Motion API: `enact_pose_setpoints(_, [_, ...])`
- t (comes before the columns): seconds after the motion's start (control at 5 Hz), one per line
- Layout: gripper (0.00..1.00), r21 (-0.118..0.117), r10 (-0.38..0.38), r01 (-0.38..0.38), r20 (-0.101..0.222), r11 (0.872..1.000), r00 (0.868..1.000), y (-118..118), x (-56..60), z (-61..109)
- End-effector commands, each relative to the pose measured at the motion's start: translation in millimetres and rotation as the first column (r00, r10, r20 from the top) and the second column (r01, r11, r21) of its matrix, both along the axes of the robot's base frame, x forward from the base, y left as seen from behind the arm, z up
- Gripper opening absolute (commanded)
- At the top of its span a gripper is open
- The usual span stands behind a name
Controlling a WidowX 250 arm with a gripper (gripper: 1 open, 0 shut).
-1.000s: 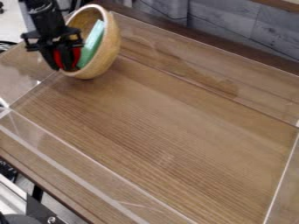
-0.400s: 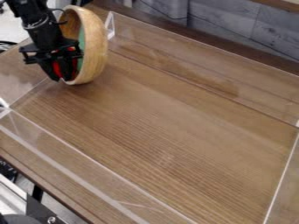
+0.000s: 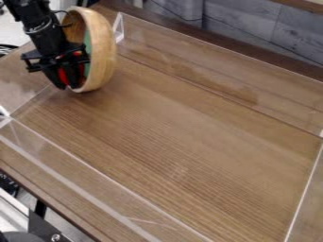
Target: Move the red fruit to the left
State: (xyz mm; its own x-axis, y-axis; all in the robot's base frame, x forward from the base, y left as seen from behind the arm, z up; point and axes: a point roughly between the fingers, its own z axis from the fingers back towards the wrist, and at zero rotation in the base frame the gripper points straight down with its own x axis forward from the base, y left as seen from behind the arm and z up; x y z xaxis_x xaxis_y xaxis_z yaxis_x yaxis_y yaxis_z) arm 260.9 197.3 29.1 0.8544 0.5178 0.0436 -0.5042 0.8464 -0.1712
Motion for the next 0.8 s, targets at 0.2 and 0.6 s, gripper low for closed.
enact_pose_setpoints(0.2, [0.0,-0.03,0.036,-0.036,-0.004,0.999,0.999,4.8,-20.6,-8.5])
enact_pose_setpoints(0.6, [0.0,-0.054,0.061,-0.061,-0.017,0.997,0.998,3.0,-28.5,-9.8])
